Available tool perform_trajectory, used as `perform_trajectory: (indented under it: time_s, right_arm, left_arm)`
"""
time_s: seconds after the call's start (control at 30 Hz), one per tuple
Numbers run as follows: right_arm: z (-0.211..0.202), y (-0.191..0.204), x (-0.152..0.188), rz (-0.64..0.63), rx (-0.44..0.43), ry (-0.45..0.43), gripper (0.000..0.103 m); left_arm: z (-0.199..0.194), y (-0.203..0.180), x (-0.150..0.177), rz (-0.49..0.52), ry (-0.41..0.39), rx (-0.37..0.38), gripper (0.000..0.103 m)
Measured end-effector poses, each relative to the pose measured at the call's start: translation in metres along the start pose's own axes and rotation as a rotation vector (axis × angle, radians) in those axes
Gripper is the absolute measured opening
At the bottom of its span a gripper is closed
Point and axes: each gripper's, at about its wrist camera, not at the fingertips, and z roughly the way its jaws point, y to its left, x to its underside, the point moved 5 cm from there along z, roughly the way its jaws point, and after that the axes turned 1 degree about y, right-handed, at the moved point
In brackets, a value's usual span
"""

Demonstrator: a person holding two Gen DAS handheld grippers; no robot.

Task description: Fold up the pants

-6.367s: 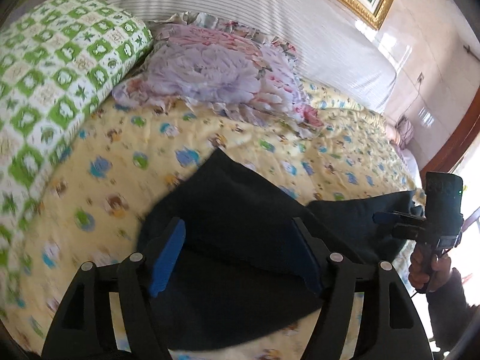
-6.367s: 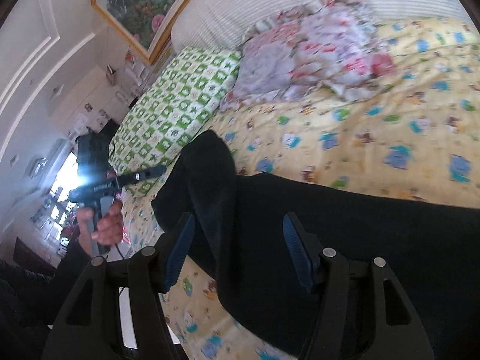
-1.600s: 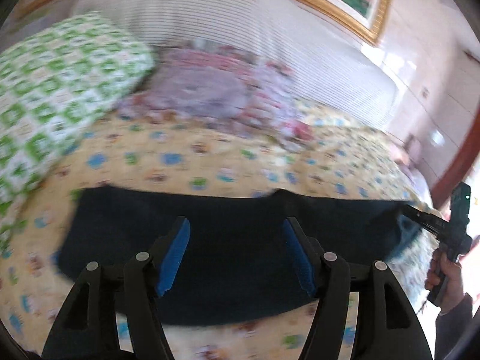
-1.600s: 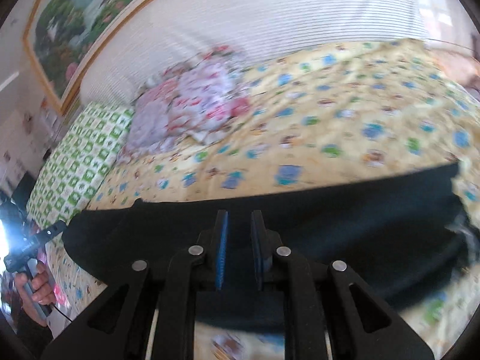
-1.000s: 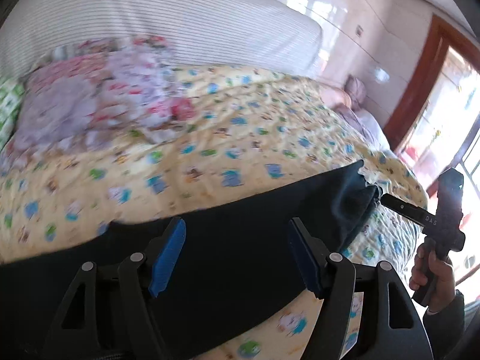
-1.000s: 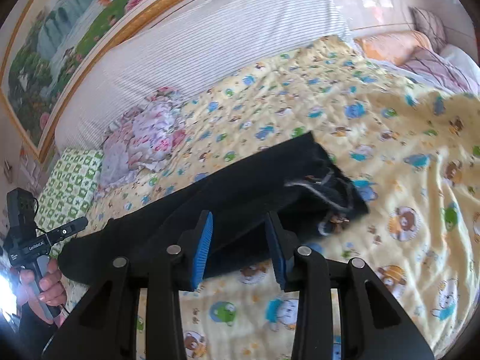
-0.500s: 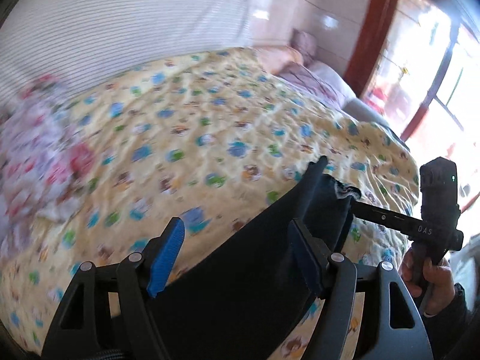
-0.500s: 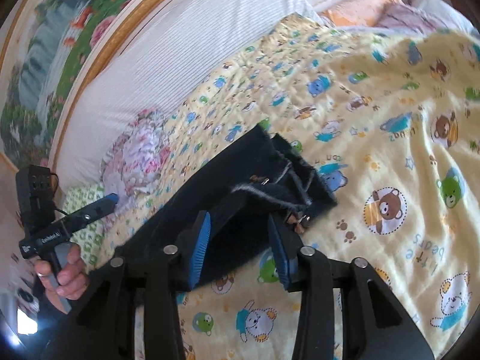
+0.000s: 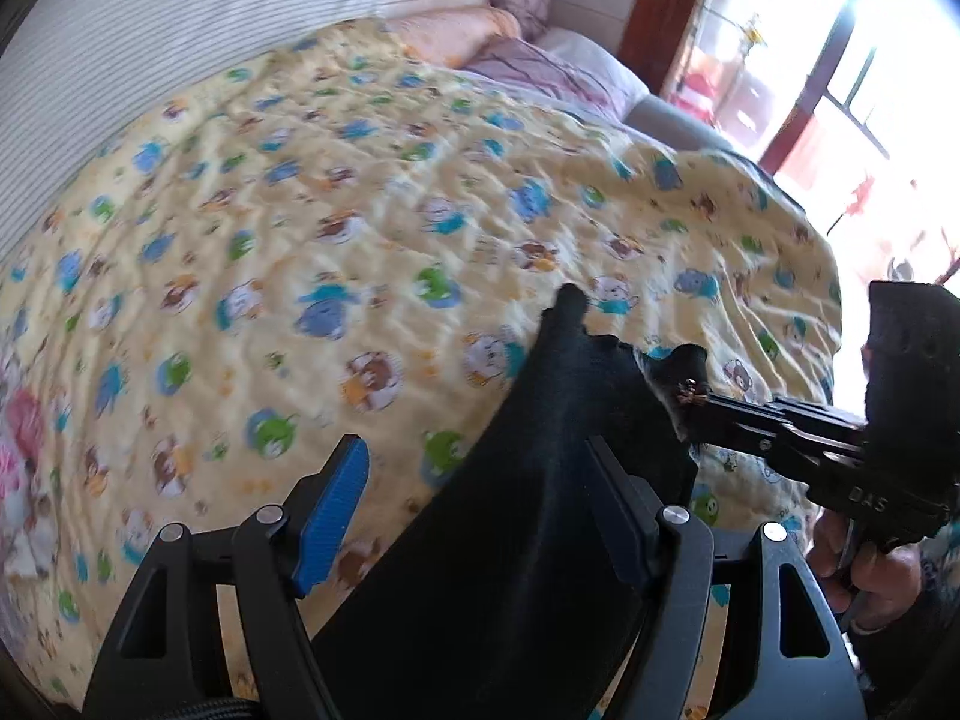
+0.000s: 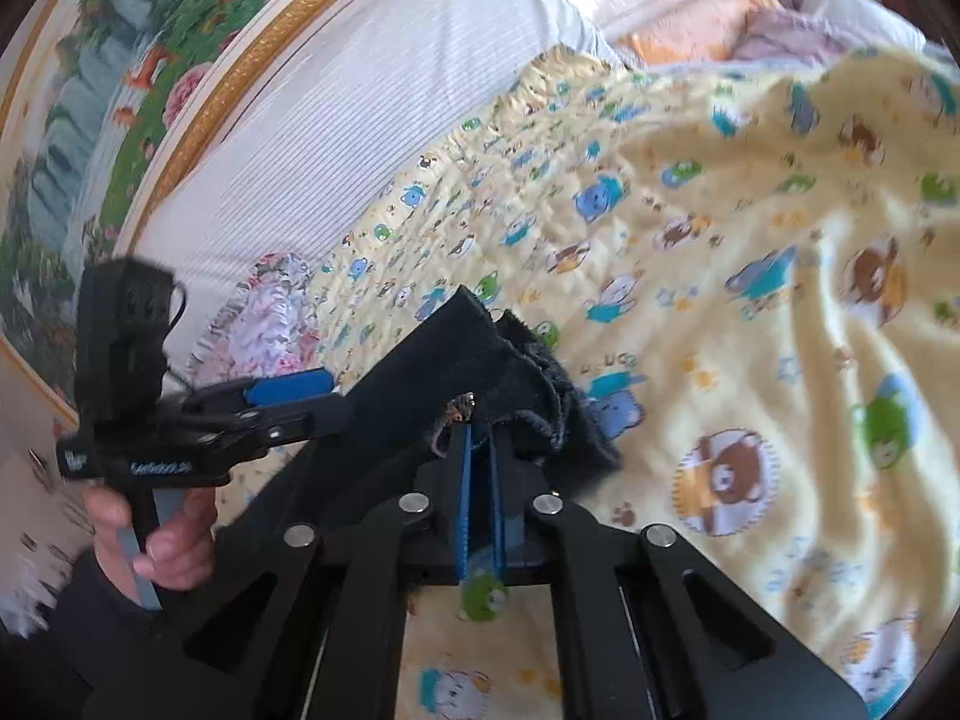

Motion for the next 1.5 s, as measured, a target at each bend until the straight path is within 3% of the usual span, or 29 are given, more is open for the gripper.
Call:
perform_trajectory:
  time_s: [0.13,0.33,0.6,0.7,0.77,0.83,1.0,1.07,1.1,1.13,1.17,1.2,1.33,1.5]
  right_arm:
    - [-0.010,-0.006,0.003,-0.013,0.015,-0.006,0.006]
    - [-0.008,-0.023,0.010,0.081,0.028,0.045,0.007]
    - [-0.013,-0.044,0.007,0.233,-0.001,0.045,0.011]
    - [-0.015,-0.043,0.008,0.270,-0.042,0.037,0.026]
    - [-0.019,-0.039,0.009,0.282,-0.079,0.021,0.042]
    - [-0.021,-0.032,0.010,0.262,-0.075,0.009,0.047]
    - [-0.009,-0.028,0.009,0.244,-0.028,0.011,0.047]
    - [-0.007,-0.026,0.007,0.234,-0.028,0.001,0.044]
    - [-0.006,-0.025,0.007,0.224,-0.025,0.000,0.040]
    - [-0.004,-0.024,0.007,0.206,-0.014,0.003,0.029]
    - [-0.001,-0.024,0.007,0.195,-0.006,0.010,0.021]
    - [0.000,-0.025,0.008,0.195,-0.013,0.014,0.021]
    - [-0.007,-0.023,0.008,0.182,-0.047,-0.008,0.017]
    - [-0.020,-0.007,0.002,0.168,-0.129,-0.048,0.016]
  left_arm:
    - [0.019,-0.013,-0.010,0.056,0.038,0.015,0.073]
    - [0.052,-0.021,-0.015,0.096,0.118,0.052,0.073]
    - [0.059,-0.016,-0.018,0.068,0.145,0.142,0.072]
    - [0.057,-0.011,-0.017,0.084,0.172,0.166,0.072]
    - [0.059,-0.009,-0.018,0.095,0.183,0.169,0.072]
    - [0.063,-0.011,-0.022,0.105,0.194,0.185,0.072]
    - [0.073,-0.016,-0.035,0.119,0.198,0.231,0.071]
    - [0.075,-0.017,-0.037,0.118,0.188,0.232,0.059]
    - [0.075,-0.018,-0.038,0.115,0.181,0.240,0.042]
    - [0.073,-0.020,-0.038,0.112,0.175,0.264,0.021]
    - [0.072,-0.023,-0.039,0.110,0.166,0.269,0.016]
    - [0.068,-0.025,-0.039,0.117,0.148,0.254,0.012]
    - [0.053,-0.028,-0.038,0.100,0.106,0.252,0.010]
    - [0.004,-0.016,-0.038,0.053,-0.002,0.295,0.010]
